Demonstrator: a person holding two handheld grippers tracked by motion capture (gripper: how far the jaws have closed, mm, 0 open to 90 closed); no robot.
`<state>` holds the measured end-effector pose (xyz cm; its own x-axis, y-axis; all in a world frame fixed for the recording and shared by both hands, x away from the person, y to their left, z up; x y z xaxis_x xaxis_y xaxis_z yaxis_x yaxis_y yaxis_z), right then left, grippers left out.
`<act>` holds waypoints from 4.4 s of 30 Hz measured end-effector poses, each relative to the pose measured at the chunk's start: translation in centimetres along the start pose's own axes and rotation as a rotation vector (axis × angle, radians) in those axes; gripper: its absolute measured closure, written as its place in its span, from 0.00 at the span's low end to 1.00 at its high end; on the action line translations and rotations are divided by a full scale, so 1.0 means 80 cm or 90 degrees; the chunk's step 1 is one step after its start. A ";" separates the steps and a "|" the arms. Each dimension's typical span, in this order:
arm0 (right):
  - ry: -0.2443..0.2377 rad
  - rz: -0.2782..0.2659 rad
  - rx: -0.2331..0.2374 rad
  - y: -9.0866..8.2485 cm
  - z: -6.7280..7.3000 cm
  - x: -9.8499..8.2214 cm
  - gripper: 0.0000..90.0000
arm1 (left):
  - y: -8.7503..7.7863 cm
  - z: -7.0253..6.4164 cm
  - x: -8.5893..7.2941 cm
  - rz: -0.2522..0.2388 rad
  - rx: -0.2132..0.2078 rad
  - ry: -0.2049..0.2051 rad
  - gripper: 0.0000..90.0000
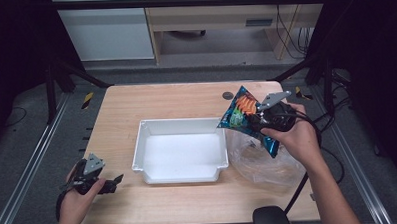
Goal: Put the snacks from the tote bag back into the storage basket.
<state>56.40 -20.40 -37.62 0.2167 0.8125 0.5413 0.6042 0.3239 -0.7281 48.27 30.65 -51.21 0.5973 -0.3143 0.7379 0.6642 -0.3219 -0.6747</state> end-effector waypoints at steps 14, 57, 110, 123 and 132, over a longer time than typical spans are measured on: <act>-0.013 -0.015 0.004 0.001 0.008 0.017 0.47 | 0.000 0.003 -0.002 0.002 0.000 -0.003 0.06; -0.097 -0.053 0.049 0.043 0.047 0.107 0.47 | 0.003 -0.003 -0.006 0.021 0.009 0.016 0.06; -0.174 -0.086 0.123 0.095 0.123 0.172 0.47 | 0.001 -0.002 -0.006 0.017 0.007 0.018 0.06; -0.194 -0.087 0.151 0.107 0.143 0.179 0.47 | 0.001 -0.002 -0.005 0.017 0.007 0.018 0.05; -0.206 -0.081 0.169 0.123 0.154 0.185 0.47 | 0.000 -0.001 -0.006 0.016 0.008 0.018 0.06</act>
<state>56.11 0.72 -41.93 -0.1237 0.8541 0.5052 0.3831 0.5108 -0.7696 47.99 30.74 -51.55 0.6015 -0.3475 0.7193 0.6542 -0.3025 -0.6932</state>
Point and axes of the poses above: each handheld gripper's, and its own axes: y roughly forward along the jaws, x roughly out of its top, z roughly to its left, the point moved 6 cm from there along y, roughly forward along the jaws, and after that the axes turned 11 degrees about -y, right-handed, at the moved point
